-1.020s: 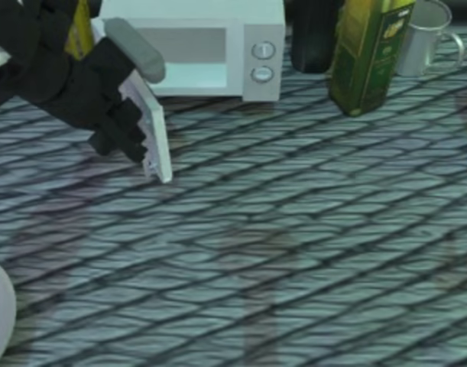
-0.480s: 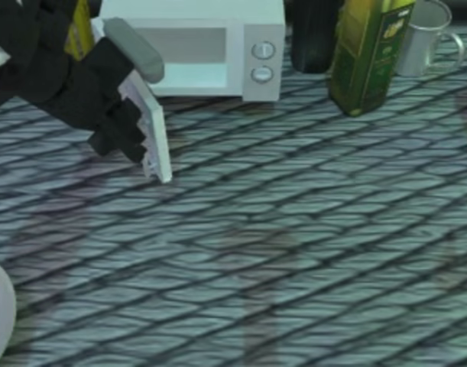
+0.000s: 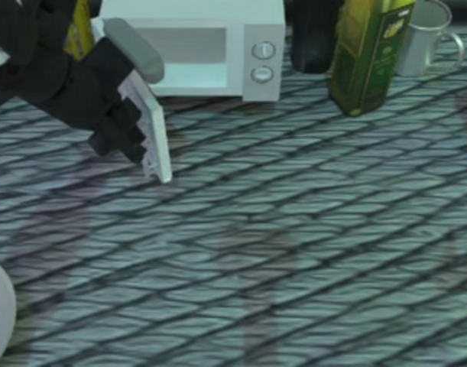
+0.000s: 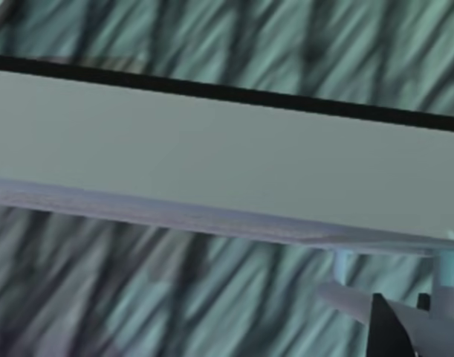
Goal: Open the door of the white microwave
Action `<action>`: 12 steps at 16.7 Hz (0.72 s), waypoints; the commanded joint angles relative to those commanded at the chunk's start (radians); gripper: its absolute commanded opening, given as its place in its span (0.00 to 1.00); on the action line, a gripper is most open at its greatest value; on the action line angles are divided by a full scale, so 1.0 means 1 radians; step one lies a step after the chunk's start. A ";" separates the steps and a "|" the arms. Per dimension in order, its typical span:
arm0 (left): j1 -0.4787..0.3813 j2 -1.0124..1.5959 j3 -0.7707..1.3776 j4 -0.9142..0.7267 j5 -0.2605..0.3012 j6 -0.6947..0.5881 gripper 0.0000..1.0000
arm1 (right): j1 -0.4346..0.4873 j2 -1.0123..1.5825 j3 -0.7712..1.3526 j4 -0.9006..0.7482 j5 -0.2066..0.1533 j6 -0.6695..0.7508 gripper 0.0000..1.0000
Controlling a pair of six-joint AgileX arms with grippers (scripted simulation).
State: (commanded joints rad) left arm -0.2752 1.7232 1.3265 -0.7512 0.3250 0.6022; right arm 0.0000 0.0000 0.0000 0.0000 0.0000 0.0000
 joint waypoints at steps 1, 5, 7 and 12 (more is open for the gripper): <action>0.004 -0.001 0.002 -0.003 0.004 0.012 0.00 | 0.000 0.000 0.000 0.000 0.000 0.000 1.00; 0.038 0.000 0.007 -0.036 0.036 0.097 0.00 | 0.000 0.000 0.000 0.000 0.000 0.000 1.00; 0.056 0.000 0.010 -0.051 0.051 0.137 0.00 | 0.000 0.000 0.000 0.000 0.000 0.000 1.00; 0.063 0.000 0.012 -0.057 0.057 0.154 0.00 | 0.000 0.000 0.000 0.000 0.000 0.000 1.00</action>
State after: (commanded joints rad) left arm -0.2120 1.7232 1.3381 -0.8083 0.3821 0.7562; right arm 0.0000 0.0000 0.0000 0.0000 0.0000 0.0000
